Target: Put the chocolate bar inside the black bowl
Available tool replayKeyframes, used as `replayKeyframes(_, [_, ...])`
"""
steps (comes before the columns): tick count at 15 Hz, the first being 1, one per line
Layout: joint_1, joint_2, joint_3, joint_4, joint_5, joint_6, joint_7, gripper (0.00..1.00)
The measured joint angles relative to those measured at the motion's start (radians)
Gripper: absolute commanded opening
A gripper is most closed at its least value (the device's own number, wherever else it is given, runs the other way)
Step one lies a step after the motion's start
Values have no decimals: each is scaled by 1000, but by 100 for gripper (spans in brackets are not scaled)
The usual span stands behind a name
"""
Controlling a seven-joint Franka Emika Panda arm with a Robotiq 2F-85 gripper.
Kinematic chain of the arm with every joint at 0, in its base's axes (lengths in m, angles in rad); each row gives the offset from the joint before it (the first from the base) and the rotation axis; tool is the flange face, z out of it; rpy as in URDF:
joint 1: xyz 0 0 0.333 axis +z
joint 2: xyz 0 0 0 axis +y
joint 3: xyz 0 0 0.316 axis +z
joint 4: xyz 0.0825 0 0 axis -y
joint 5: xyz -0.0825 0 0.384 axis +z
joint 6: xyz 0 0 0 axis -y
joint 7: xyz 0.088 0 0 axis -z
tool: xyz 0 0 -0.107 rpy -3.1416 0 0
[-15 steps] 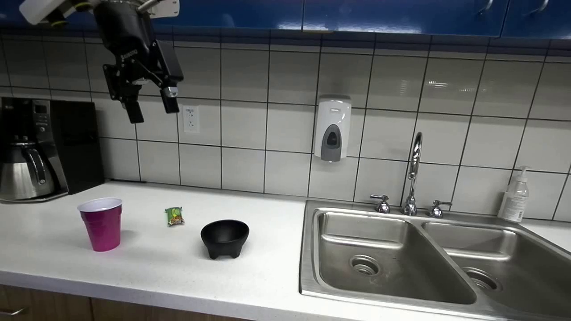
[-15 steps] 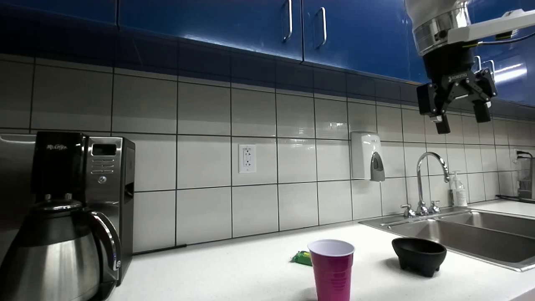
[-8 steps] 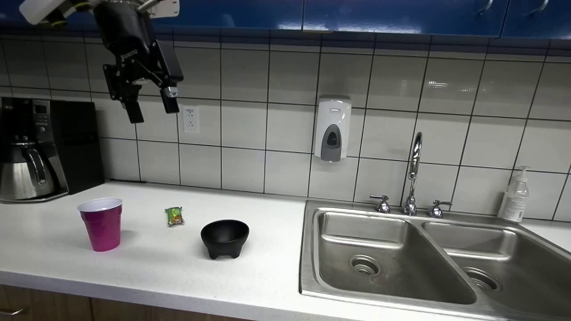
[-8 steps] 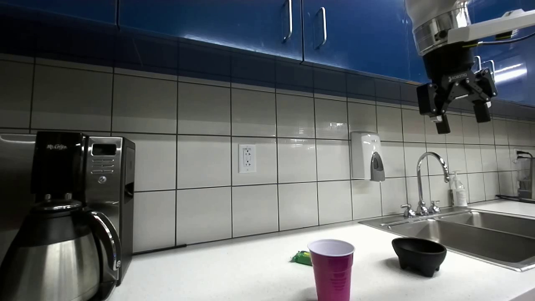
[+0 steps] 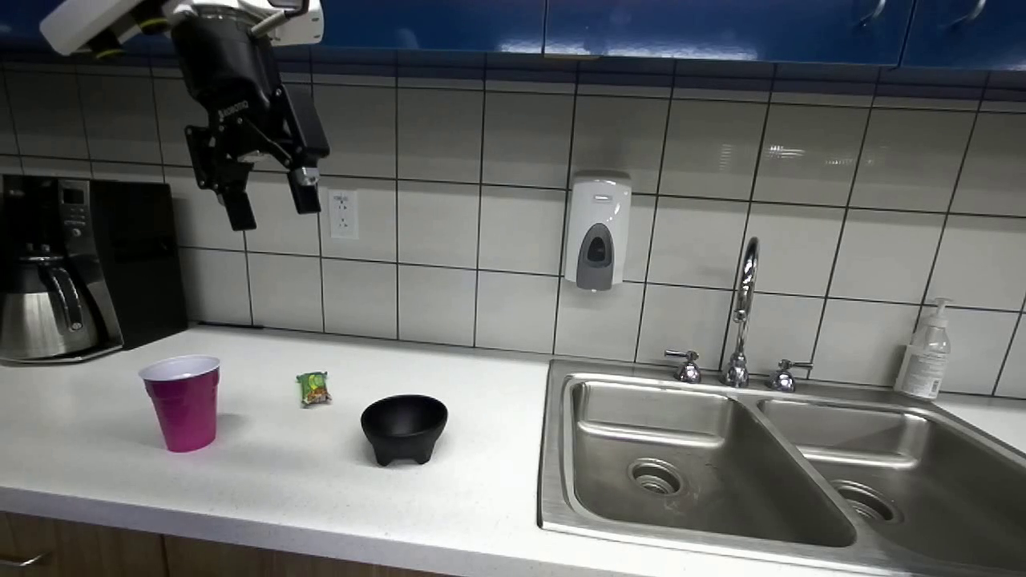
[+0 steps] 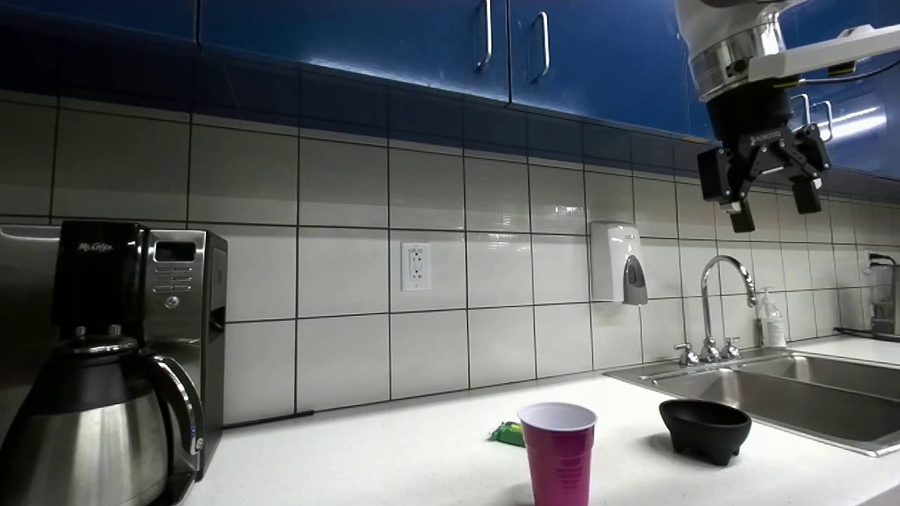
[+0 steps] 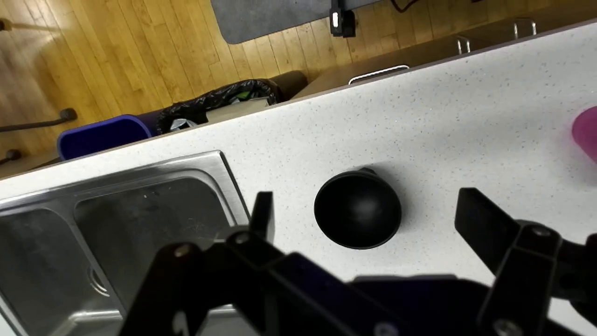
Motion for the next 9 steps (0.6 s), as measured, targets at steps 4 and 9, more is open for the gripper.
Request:
replayKeyframes(4, [15, 70, 0, -1, -1, 37, 0, 100])
replayKeyframes(9, [21, 202, 4, -1, -21, 133, 0, 100])
